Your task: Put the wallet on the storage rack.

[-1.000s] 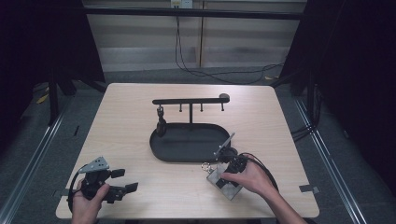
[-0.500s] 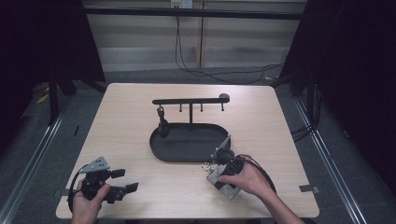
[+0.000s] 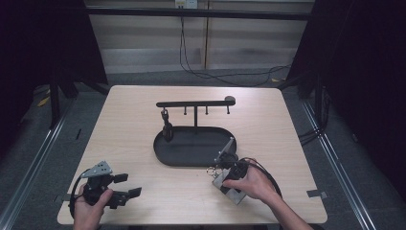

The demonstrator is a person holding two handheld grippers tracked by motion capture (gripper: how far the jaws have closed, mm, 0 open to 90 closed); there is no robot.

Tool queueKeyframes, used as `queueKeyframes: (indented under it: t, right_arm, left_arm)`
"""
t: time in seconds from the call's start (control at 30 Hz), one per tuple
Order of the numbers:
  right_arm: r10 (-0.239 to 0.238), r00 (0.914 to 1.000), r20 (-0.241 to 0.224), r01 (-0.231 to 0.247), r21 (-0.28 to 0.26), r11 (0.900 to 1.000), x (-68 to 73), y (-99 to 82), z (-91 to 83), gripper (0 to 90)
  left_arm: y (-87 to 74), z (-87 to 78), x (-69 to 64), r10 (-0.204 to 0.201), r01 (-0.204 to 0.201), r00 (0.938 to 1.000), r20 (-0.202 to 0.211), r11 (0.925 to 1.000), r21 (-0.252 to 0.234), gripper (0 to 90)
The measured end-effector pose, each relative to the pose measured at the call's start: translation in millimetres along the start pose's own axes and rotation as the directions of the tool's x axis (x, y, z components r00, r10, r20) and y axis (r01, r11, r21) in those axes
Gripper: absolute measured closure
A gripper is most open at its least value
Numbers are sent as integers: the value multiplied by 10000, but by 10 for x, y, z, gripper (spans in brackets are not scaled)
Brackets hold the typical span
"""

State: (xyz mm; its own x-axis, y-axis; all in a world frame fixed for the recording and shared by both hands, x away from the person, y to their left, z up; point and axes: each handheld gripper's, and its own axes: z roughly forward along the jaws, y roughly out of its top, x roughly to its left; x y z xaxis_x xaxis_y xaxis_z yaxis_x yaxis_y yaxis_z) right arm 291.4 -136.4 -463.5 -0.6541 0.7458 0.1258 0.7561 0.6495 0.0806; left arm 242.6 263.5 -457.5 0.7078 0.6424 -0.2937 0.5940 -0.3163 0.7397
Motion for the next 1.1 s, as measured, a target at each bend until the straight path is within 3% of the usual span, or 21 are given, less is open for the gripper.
queueKeyframes:
  t: [0.33, 1.1]
  right_arm:
    - [121, 9999, -78, -121, -18, 9999, -11, -18, -80, 346]
    - [124, 9993, 352, -125, 12, 9999, -29, -12, -432, 348]
  left_arm:
    - [0, 5, -4, -35, 35, 10000, -16, 10000, 18, 178]
    - [4, 13, 14, -112, 112, 9999, -66, 9999, -14, 178]
